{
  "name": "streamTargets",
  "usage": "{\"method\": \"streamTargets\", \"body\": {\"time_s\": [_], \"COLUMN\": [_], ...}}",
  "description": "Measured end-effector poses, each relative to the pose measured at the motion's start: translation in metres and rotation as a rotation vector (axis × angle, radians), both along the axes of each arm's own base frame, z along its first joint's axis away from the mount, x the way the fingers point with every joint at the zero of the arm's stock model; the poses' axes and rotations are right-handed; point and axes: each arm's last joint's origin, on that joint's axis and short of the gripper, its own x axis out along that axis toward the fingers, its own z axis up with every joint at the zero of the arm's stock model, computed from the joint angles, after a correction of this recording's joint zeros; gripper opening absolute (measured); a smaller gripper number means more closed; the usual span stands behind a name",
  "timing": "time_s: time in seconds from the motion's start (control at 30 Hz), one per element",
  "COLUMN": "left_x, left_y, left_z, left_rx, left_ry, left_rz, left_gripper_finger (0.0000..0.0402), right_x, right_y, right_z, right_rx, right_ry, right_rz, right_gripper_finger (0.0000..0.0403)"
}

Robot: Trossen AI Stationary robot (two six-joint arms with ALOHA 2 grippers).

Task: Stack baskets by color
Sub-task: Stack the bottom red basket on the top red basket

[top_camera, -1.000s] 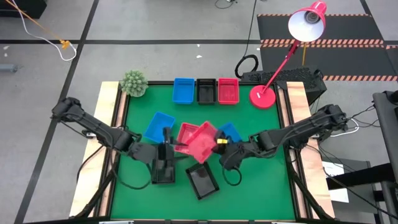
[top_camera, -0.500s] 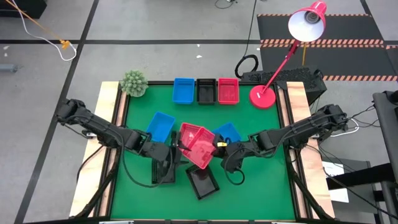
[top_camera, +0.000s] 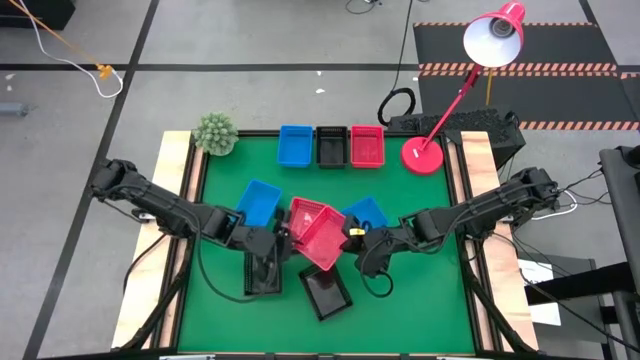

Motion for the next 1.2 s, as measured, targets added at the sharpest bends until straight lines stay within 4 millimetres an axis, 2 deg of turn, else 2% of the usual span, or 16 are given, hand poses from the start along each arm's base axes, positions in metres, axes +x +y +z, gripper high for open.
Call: {"method": "streamTargets", "body": {"time_s": [0.13, 0.27, 0.33, 0.47, 0.67, 0.73, 0.9, 1.0, 1.13, 1.2], "left_x": [0.002, 0.007, 0.010, 0.014, 0.015, 0.015, 0.015, 0.009, 0.004, 0.005], "left_y": [-0.004, -0.006, -0.006, -0.005, 0.000, 0.000, 0.007, 0.012, 0.025, 0.031], "left_z": [0.000, -0.010, -0.017, -0.024, -0.025, -0.026, -0.025, -0.022, -0.017, -0.013], "left_rx": [0.012, 0.031, 0.053, 0.102, 0.142, 0.147, 0.207, 0.241, 0.251, 0.242], "left_ry": [-0.025, 0.014, 0.039, 0.066, 0.077, 0.086, 0.080, 0.089, 0.085, 0.055], "left_rz": [-0.008, -0.013, -0.033, -0.072, -0.095, -0.101, 0.015, 0.109, 0.260, 0.329], "left_gripper_finger": [0.0135, 0.0178, 0.0183, 0.0148, 0.0035, 0.0012, 0.0014, 0.0007, 0.0012, 0.0010], "right_x": [0.000, 0.000, 0.000, 0.000, 0.001, 0.004, 0.006, 0.006, 0.009, 0.012], "right_y": [0.000, 0.000, 0.000, 0.000, 0.000, 0.000, -0.001, -0.004, -0.009, -0.009], "right_z": [0.000, 0.000, 0.000, 0.000, 0.001, 0.004, 0.008, 0.009, 0.018, 0.026], "right_rx": [0.001, -0.001, 0.000, 0.001, 0.037, 0.082, 0.170, 0.218, 0.206, 0.256], "right_ry": [-0.004, -0.003, -0.006, -0.006, -0.021, -0.065, -0.131, -0.183, -0.348, -0.443], "right_rz": [0.000, 0.002, 0.003, 0.002, -0.032, -0.098, -0.257, -0.414, -0.620, -0.655], "right_gripper_finger": [0.0004, 0.0004, 0.0004, 0.0004, 0.0023, 0.0039, 0.0098, 0.0142, 0.0193, 0.0209]}}
